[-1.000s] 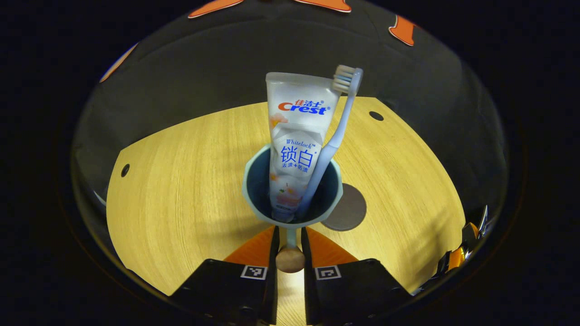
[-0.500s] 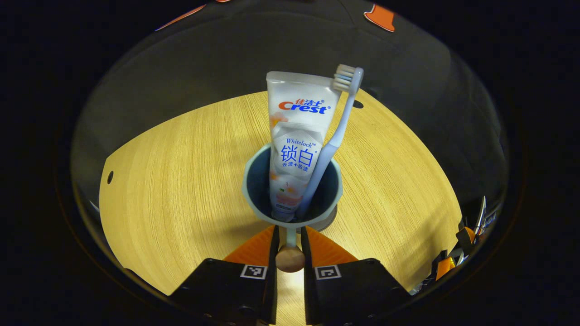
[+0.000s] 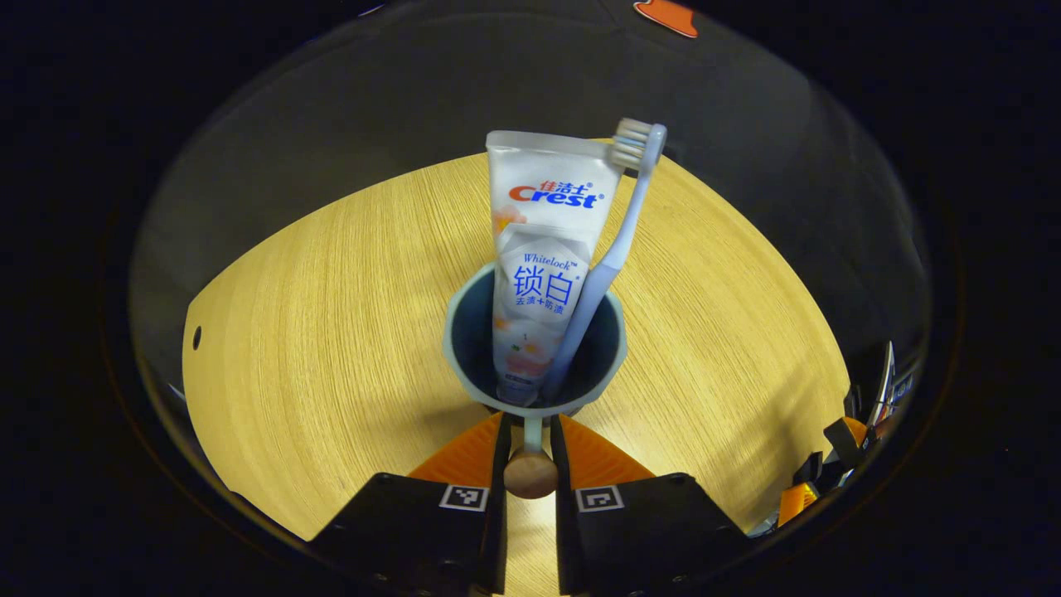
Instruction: Put the toothbrush and toothpaste on the desktop into the cup, then pick up the cup and place it on the coaster on the desktop.
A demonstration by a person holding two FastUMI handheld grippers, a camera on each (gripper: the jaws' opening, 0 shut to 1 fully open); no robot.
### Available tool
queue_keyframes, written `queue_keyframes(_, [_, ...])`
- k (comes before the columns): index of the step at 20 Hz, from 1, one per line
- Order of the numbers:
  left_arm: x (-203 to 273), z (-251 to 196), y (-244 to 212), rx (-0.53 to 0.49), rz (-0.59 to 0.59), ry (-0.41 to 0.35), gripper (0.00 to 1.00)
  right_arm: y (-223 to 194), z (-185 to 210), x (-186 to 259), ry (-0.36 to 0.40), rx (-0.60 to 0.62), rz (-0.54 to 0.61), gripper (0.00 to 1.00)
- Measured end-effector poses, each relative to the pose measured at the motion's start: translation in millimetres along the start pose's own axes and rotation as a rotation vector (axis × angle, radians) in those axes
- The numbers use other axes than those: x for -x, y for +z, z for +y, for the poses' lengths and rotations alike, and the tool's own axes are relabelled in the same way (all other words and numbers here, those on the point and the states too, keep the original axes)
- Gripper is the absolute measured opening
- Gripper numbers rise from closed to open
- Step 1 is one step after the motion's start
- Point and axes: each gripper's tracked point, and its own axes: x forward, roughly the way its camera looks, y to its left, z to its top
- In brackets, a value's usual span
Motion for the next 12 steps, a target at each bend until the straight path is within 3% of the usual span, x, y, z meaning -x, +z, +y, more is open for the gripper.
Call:
queue_keyframes(4, [4, -6, -2, 0.002, -0.005, -0.035, 0.26, 1, 0, 0, 0.004, -0.009, -0.004, 0.93])
queue_keyframes(6, [13, -9, -5, 0.005, -0.014, -0.064, 0.33, 4, 0, 1, 0.003, -0.009, -0.019, 0.93])
queue_keyframes(8, [21, -5, -6, 0.005, -0.033, -0.057, 0.55, 12, 1, 1, -0.001, -0.012, -0.035, 0.93])
queue_keyframes(9, [26, 0, -8, 0.006, -0.041, -0.047, 0.75, 16, 3, 0, -0.002, -0.014, -0.047, 0.93])
queue_keyframes(11, [41, 7, -12, 0.021, -0.058, -0.05, 1.0, 27, 7, -1, -0.002, -0.01, -0.068, 0.93])
queue_keyframes(12, [51, 13, -11, 0.027, -0.079, -0.045, 1.0, 34, 9, -3, -0.004, -0.004, -0.079, 0.93])
